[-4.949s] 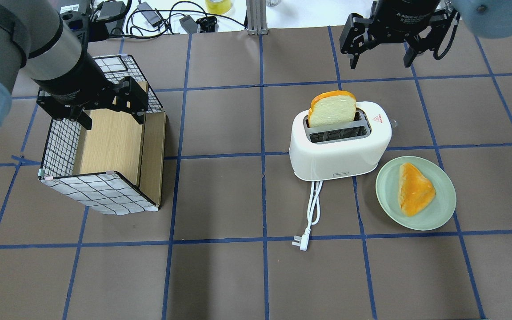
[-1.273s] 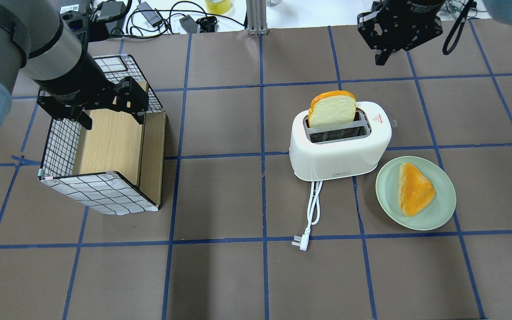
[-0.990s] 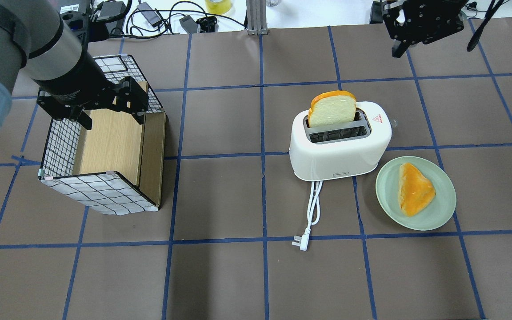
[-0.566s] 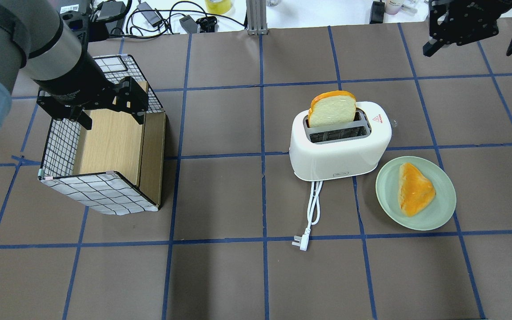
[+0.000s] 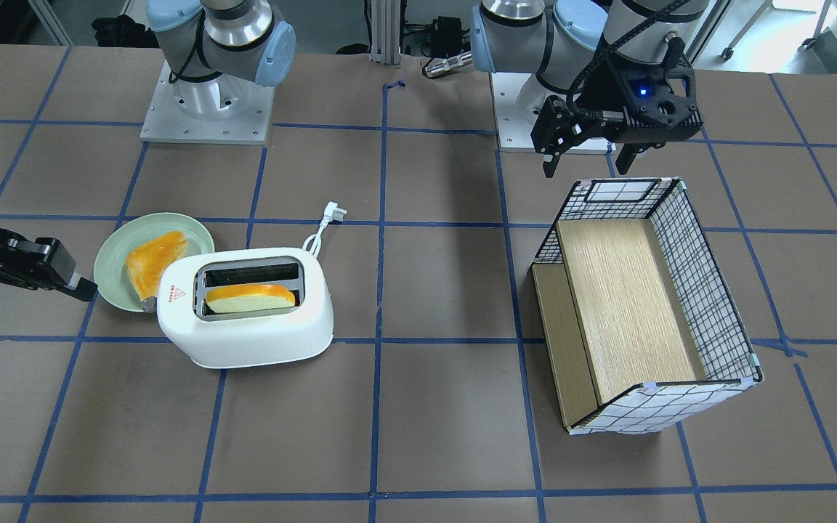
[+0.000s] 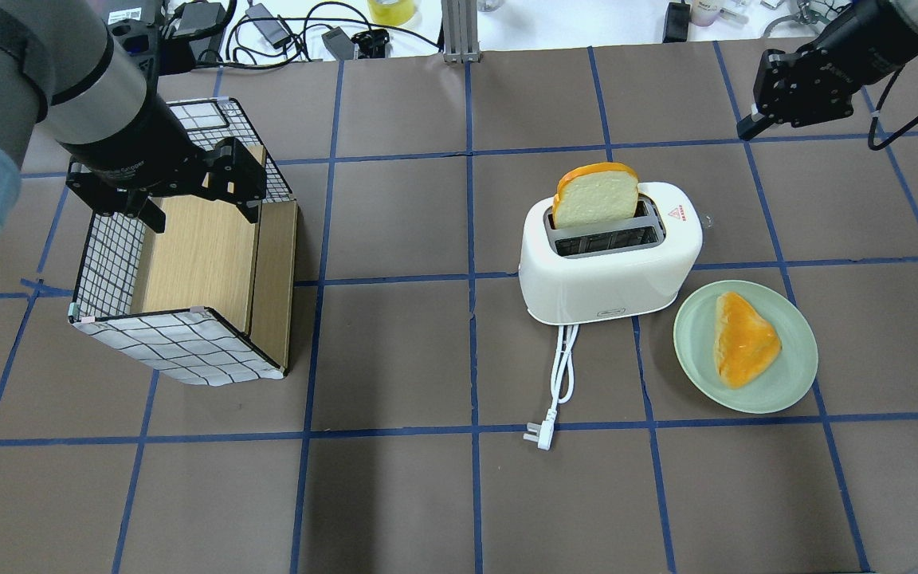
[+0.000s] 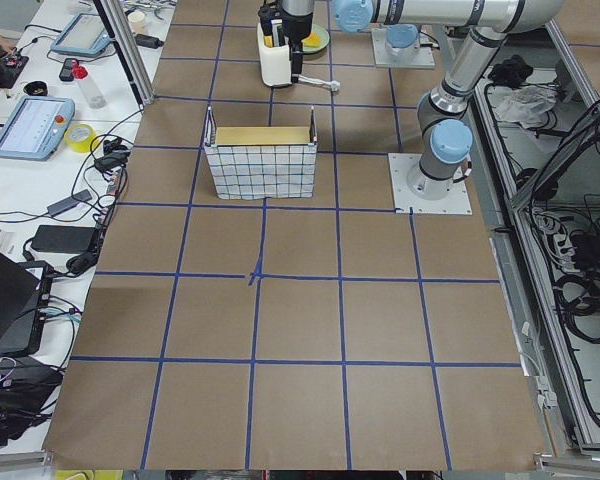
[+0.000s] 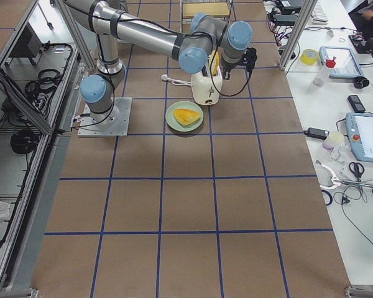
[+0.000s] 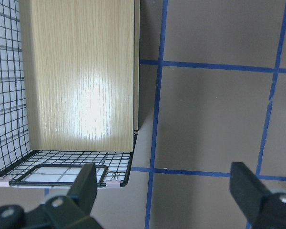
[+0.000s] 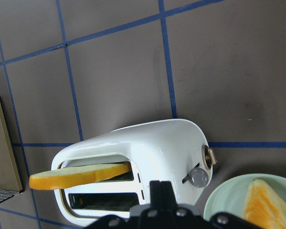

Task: Press toaster with right arm
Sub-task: 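Lower the right gripper onto the toaster's side lever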

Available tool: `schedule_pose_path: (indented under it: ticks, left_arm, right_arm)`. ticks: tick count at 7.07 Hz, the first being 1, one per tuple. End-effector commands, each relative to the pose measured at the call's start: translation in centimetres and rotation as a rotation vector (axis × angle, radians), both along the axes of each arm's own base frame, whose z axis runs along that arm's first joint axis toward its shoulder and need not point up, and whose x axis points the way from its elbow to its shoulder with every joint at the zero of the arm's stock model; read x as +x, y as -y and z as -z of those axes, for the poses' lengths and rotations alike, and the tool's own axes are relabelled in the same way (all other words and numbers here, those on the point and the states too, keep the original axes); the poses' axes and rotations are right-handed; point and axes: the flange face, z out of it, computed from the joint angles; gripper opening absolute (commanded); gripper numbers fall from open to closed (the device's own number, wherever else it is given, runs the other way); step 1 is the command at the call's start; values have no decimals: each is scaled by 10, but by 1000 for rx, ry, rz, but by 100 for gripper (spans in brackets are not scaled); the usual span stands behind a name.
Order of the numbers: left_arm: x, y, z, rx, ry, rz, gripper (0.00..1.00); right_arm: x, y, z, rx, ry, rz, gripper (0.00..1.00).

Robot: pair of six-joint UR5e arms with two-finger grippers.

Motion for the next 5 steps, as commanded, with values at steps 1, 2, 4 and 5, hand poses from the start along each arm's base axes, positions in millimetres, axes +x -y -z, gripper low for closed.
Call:
schedule_pose_path:
  ticks: [1,2,4,5]
  left_arm:
    - [0,0,0,0,0,0,100]
    - [0,0,0,0,1,0,100]
    - [0,0,0,0,1,0,100]
    - [0,0,0,0,0,0,100]
  right_arm:
    - [1,-2,43,4,26,-57,0]
    - [1,-2,49,8,21,-77,0]
    - [2,-6,72,10,49,-139,0]
    - [2,-7,77,-4,49,-169,0]
